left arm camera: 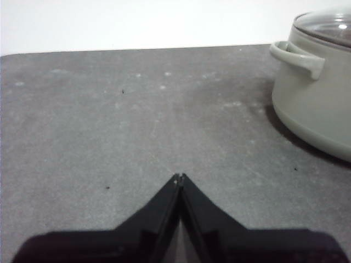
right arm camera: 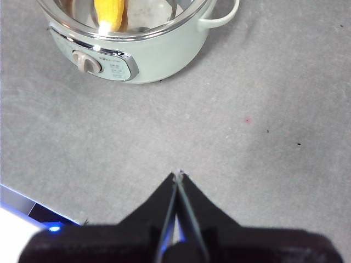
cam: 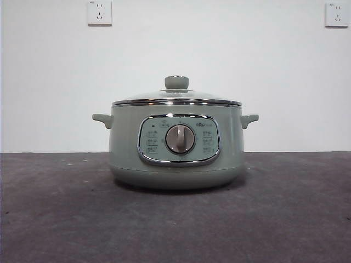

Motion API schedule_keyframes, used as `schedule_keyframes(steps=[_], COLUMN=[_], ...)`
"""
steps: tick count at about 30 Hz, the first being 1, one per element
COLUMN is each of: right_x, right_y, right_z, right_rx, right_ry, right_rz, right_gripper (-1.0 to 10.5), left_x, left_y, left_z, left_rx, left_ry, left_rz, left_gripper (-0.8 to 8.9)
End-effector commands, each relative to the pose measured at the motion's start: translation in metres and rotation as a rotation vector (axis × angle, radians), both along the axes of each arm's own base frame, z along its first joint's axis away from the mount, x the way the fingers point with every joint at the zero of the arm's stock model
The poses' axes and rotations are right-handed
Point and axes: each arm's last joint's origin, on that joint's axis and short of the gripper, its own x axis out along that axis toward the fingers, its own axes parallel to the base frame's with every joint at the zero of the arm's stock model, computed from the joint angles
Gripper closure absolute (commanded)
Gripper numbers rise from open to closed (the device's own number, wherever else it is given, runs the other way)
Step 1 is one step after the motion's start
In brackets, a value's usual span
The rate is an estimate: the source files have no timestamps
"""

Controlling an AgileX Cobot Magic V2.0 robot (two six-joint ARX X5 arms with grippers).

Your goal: Pick up the corn,open the lid,put the corn in the pot,close the lid

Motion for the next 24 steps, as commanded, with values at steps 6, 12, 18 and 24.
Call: schedule_keyframes(steps=[6,12,18,24], right_x=[-0.003,-0.003,-0.008,-0.021], right_y=[-0.021,-0.043,-0.063,-0.078], right_z=[0.005,-0.024,-0.112,-0.185], right_rx=[-0.062,0.222,0.386,0.382], right_ry=[-0.154,-0.556,-0.857,-0.855], right_rz=[-0.058,-0.109,-0.166,-0.298], right_gripper=[9.5,9.5,9.5,9.5], left_x=[0.002,0.003,0.004,0.004], left_y=[0.0,0.0,0.0,0.0], left_z=[-0.006,-0.007,-0.009,-0.011], left_rx=[-0.004,-0.003,-0.002,0.0], left_ry=[0.039,0.058,0.084,0.104], left_rz=[0.004,0.004,0.005,0.004], left_gripper=[8.14,8.14,8.14,8.14])
